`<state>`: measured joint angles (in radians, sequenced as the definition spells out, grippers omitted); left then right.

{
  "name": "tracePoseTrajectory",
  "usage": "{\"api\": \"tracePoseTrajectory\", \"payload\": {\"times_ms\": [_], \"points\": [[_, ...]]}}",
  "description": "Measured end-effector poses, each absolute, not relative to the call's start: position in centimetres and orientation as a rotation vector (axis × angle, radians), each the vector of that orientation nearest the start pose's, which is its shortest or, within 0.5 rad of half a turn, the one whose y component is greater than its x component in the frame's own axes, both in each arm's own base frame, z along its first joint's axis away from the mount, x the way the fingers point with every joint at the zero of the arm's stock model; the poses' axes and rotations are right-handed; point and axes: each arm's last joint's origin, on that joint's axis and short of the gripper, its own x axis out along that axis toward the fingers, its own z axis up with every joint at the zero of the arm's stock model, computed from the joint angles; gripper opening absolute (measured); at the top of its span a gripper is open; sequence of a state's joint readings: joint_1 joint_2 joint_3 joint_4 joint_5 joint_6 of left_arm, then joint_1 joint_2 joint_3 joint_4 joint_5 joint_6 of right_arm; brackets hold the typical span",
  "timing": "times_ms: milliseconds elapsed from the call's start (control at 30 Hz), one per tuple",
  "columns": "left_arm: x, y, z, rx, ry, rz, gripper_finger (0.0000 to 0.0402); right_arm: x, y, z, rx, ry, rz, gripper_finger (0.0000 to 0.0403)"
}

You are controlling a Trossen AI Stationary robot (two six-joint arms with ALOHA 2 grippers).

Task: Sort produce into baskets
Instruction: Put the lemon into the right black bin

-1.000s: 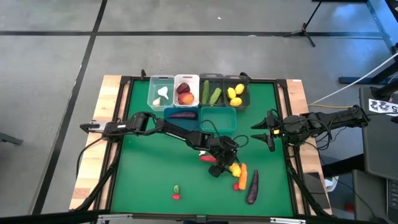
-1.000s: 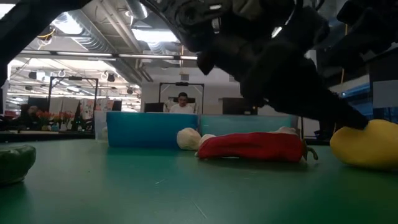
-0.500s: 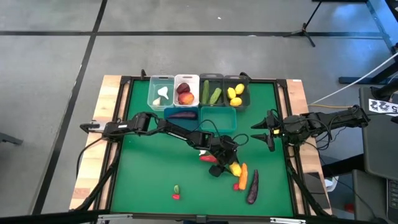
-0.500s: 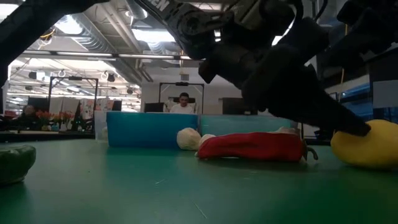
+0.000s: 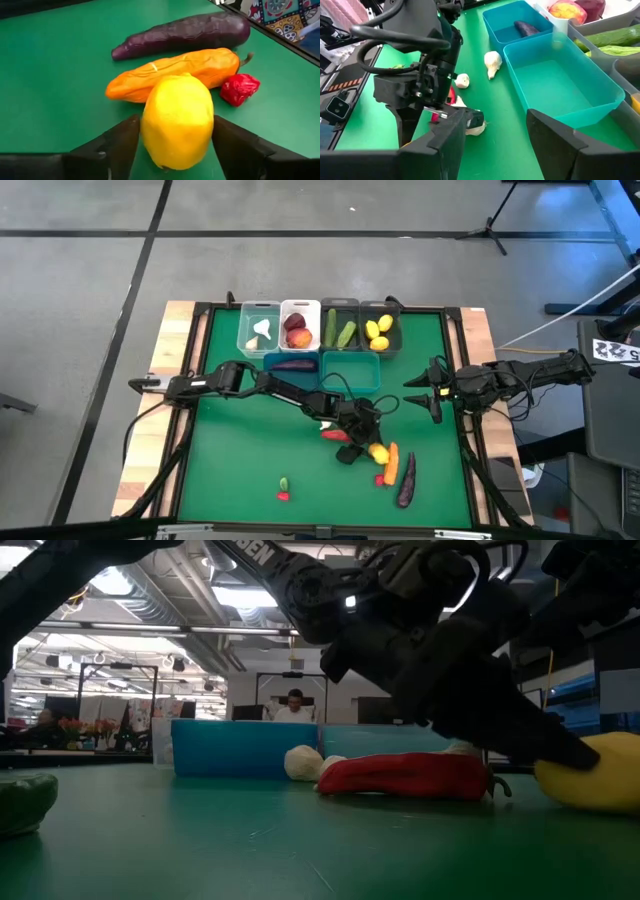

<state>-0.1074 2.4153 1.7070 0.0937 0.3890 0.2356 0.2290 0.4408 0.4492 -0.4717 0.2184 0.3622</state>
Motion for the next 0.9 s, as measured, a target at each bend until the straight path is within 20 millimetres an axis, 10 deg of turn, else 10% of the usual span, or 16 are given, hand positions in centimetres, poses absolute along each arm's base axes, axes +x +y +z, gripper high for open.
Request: {"api": "tracePoseTrajectory", "payload": {"times_ms": [433,900], "points": [[51.6,-6.1,12.1,0.047,0.563,-0.508,0.0172,11.0,1.9,23.5,0.253,0.448,-0.072,0.0209],[47.8,-1.7,25.0,0.120,0.559,-0.283,0.0169,11.0,1.9,23.5,0.251,0.452,-0.072,0.0209]]}}
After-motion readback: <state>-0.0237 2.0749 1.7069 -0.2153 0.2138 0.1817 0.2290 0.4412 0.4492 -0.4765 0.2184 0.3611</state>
